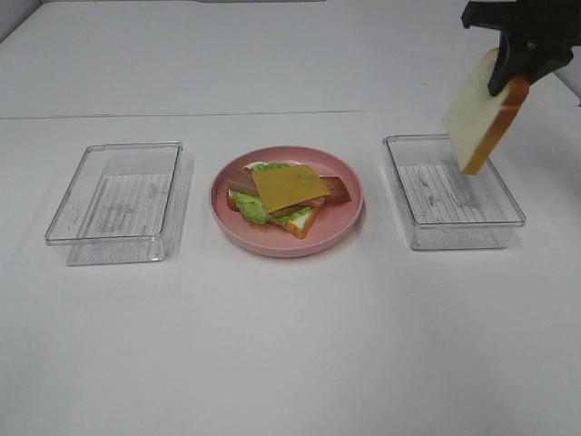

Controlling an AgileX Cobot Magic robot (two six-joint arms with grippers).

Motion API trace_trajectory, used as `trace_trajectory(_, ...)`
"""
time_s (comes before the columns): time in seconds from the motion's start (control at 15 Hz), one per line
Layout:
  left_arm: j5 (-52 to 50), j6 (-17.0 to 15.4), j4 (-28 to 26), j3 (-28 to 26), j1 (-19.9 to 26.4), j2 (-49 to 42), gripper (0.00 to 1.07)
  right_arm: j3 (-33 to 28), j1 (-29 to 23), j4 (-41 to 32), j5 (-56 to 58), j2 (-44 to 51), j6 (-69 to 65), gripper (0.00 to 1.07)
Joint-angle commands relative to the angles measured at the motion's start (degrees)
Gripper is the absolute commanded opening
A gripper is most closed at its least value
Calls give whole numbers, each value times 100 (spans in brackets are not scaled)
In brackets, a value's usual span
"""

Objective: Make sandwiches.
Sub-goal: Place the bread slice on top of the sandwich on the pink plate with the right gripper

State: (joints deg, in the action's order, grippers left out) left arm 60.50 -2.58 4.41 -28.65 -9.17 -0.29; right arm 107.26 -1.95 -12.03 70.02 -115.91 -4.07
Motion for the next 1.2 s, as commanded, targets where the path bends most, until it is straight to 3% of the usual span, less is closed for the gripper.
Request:
trace_trajectory(0.07,-57,6,-6,11,-17,-57,55,-40,-29,-905,160,258,269,0)
trace_trajectory(0.13,-57,6,-6,11,-17,-57,55,-160,-212,-1696,120,292,584,0)
trace_trajectory(0.6,-57,6,-6,11,-17,-57,55,-1432,-1404,-3879,-1782,74,1329,0)
trace_trajectory(0.87,-57,6,-6,11,-17,-57,55,-1438,-1730,-4607,-1942,-728,1455,0)
trace_trajectory(1.2,-57,6,-6,11,-17,-57,55,-1438,-1730,-4486,-2298,-1060,1427,0)
